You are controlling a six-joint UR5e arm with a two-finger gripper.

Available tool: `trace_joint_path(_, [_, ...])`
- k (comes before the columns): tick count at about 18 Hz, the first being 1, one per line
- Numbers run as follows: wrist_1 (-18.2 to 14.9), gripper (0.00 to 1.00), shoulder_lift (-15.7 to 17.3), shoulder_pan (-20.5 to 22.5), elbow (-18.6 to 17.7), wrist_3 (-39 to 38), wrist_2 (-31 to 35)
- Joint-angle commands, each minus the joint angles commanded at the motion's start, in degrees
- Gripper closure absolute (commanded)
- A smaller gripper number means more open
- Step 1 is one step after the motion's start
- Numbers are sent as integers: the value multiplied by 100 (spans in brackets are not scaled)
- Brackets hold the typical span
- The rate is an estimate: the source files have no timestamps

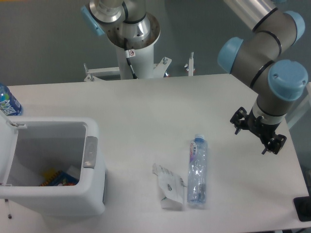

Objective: Place the trash in the trash can
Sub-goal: 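Move the gripper down over the crumpled white paper beside the bottle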

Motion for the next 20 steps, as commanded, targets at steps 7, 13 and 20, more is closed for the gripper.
trace_joint_path(7, [-44,0,53,0,0,-9,-17])
trace_joint_path(13, [-26,0,211,-193,-298,-419,-105])
trace_joint_path(20, [114,0,255,-737,-492,-2001,-176])
